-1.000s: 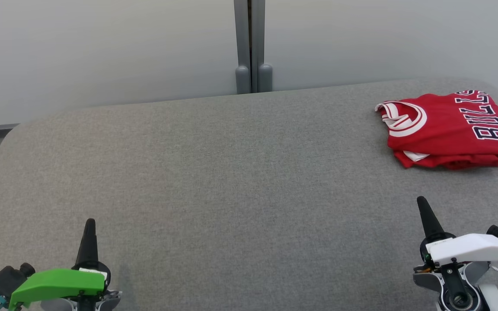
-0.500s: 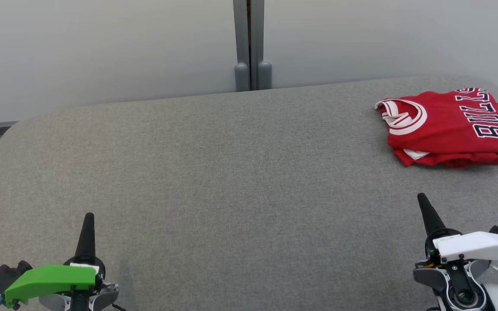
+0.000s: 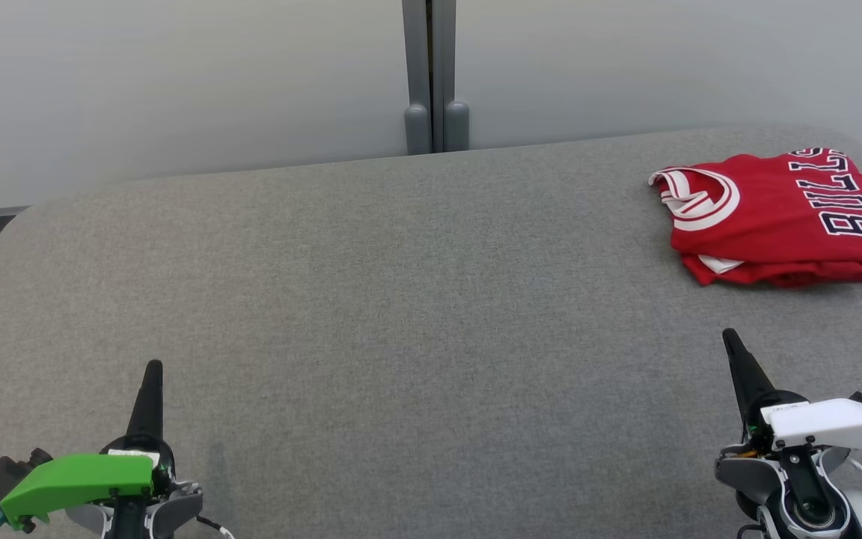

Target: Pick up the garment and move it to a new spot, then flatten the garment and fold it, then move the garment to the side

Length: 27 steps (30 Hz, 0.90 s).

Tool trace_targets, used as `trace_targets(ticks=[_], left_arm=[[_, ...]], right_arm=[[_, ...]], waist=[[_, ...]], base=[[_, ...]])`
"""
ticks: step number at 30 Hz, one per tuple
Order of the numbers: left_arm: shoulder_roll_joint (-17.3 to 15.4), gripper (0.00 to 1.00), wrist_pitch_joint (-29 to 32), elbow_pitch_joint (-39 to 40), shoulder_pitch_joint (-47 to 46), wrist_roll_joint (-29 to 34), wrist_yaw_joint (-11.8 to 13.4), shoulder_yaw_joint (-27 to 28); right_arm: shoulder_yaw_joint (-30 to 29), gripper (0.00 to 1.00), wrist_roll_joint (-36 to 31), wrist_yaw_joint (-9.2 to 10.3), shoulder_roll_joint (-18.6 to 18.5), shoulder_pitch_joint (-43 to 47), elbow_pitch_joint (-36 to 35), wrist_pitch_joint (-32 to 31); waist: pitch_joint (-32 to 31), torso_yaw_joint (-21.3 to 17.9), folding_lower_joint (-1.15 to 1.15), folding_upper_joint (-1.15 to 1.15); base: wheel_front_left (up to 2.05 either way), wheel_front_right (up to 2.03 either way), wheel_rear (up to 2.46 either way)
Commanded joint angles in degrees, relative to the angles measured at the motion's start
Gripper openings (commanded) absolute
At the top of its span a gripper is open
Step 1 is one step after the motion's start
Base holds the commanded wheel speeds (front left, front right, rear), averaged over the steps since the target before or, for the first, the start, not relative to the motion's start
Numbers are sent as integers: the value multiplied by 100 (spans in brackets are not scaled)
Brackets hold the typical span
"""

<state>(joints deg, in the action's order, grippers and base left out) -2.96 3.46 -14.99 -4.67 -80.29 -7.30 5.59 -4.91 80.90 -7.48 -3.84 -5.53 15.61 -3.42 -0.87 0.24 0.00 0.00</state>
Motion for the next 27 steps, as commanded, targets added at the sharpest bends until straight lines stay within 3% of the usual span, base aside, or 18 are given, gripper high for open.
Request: trace_targets(ticks=[1, 27], left_arm=[[-9, 0, 29, 44, -119, -145, -26, 36], [6, 0, 306, 101, -196, -1161, -33, 104]], right_arm=[[-32, 0, 129, -2, 12, -99, -65, -37], [-168, 0, 1094, -2, 94, -84, -173, -313]], waist=[[5, -1, 0, 0], [95, -22, 0, 0]], base=[[0, 0, 0], [0, 0, 0]])
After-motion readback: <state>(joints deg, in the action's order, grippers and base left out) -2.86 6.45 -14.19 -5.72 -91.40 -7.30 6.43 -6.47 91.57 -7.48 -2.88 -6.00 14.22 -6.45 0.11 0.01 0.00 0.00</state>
